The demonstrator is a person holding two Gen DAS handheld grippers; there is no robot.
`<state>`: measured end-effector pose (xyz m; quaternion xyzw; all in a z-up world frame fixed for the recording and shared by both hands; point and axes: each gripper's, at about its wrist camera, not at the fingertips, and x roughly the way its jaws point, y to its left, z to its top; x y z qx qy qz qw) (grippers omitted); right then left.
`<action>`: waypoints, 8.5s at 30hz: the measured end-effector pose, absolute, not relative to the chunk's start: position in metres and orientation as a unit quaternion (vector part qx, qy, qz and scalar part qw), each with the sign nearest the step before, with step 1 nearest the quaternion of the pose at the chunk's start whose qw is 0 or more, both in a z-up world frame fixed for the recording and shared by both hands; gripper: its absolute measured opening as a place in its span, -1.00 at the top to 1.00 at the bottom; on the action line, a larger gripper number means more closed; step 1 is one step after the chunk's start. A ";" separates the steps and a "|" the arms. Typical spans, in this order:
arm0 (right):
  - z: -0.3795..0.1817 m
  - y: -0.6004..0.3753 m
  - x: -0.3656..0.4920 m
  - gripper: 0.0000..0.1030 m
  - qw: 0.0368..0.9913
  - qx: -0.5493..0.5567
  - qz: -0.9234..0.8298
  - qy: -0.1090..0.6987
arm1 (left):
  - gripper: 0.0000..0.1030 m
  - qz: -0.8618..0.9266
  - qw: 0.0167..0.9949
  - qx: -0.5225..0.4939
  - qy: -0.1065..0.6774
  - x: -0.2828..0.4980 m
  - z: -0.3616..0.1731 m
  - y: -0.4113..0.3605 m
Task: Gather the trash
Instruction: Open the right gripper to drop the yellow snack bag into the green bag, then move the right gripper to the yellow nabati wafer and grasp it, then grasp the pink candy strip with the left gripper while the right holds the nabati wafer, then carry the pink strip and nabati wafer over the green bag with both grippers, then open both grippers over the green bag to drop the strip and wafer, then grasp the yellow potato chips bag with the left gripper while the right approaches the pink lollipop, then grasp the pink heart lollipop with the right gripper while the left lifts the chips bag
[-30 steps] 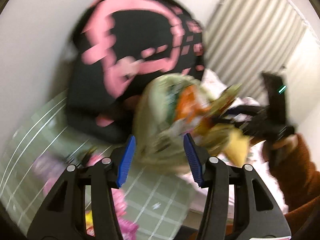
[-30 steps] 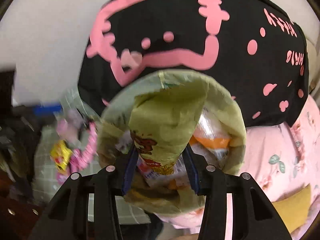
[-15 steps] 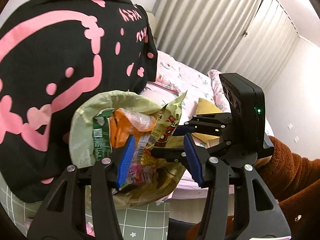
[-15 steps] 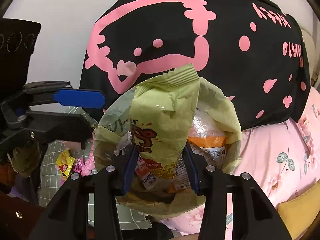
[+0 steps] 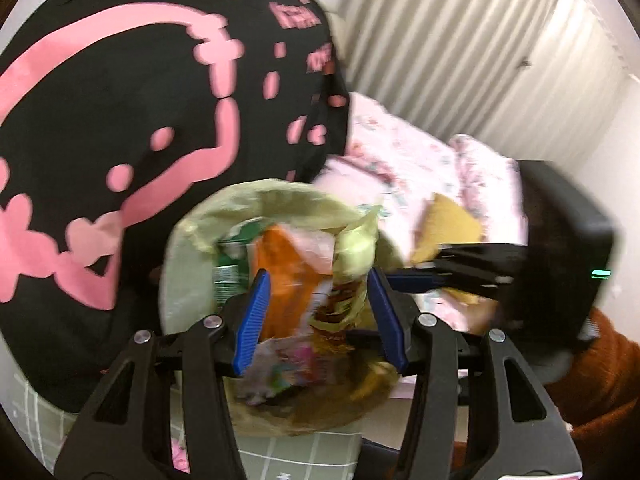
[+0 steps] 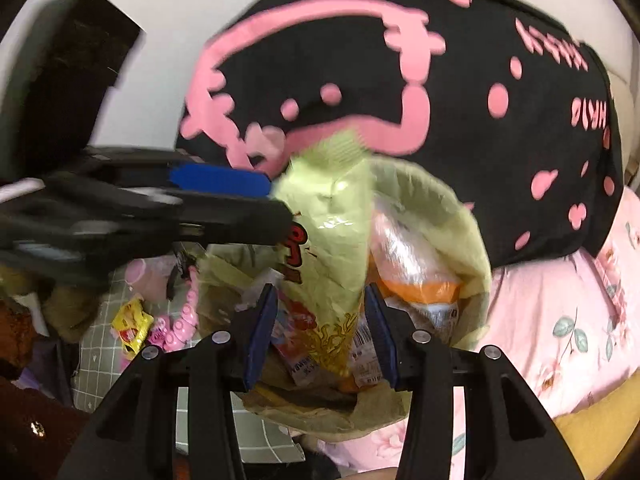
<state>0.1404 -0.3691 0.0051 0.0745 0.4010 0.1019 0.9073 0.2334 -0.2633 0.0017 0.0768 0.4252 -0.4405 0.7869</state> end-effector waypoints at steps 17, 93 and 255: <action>0.030 -0.323 0.130 0.17 0.918 0.065 0.111 0.374 | 0.07 -0.308 0.867 0.030 0.390 0.201 0.001 -0.124; -0.022 -0.175 0.154 0.65 0.869 0.013 0.210 0.448 | 0.58 -0.098 0.825 -0.018 0.556 0.140 -0.167 0.047; -0.074 -0.135 0.147 0.34 0.845 0.012 0.243 0.477 | 0.83 -0.164 0.843 -0.080 0.506 0.125 -0.106 0.053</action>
